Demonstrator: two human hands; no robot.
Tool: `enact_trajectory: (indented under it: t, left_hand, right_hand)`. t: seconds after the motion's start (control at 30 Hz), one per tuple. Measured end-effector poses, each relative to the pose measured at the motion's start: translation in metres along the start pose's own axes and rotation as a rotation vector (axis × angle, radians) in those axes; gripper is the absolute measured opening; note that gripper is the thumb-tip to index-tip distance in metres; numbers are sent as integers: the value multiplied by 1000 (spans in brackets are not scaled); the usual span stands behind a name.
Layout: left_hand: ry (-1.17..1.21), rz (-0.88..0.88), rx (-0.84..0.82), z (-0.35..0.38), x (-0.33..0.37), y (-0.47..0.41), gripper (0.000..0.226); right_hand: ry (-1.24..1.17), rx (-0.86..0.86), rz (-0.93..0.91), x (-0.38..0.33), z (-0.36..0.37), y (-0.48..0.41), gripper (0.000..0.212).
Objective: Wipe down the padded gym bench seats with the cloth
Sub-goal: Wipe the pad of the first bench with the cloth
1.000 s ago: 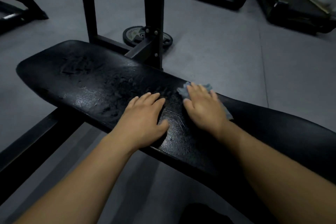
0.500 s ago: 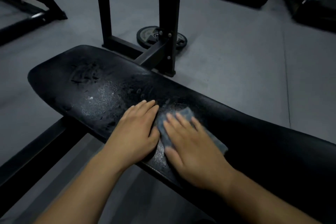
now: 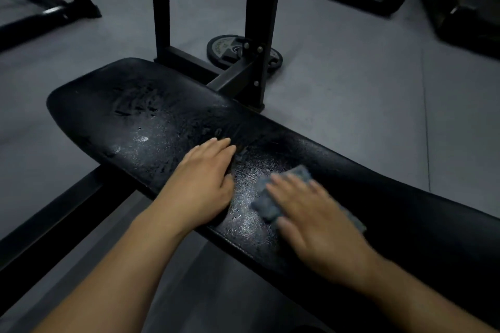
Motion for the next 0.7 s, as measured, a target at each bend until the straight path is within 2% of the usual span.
enact_trajectory:
  t: [0.07, 0.13, 0.23, 0.33, 0.43, 0.5, 0.57, 0.63, 0.7]
  left_hand:
    - [-2, -3, 13, -1, -3, 1, 72]
    - [-9, -9, 23, 0, -6, 2, 72]
    - [11, -23, 41, -1, -9, 4, 72]
    - [7, -26, 54, -5, -14, 7, 72]
    - [22, -39, 74, -8, -16, 8, 73]
    - [27, -46, 91, -9, -13, 8, 74]
    - [46, -48, 91, -10, -11, 9, 76]
    - [67, -43, 69, -12, -12, 11, 79]
    - [52, -34, 85, -14, -16, 15, 75]
  right_hand:
    - [14, 52, 160, 29, -10, -33, 69]
    - [40, 48, 249, 11, -3, -63, 78]
    - [24, 23, 30, -48, 16, -39, 68]
    - [13, -32, -96, -37, 11, -4, 60]
    - [7, 24, 122, 12, -4, -56, 68]
    - [40, 48, 242, 2, 2, -98, 74]
    - [11, 54, 126, -40, 14, -101, 76]
    - [-62, -40, -44, -68, 22, -66, 68]
    - [-47, -57, -122, -51, 15, -43, 64]
Point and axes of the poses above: each hand's wrist, its own y-axis away from the middle knuckle, its own z-axis out of the palm, x = y × z, the point moved 2 cm from there along -y, towards the middle knuckle, and after that the axes turned 6 degrees about -y, right-handed, at the moved point
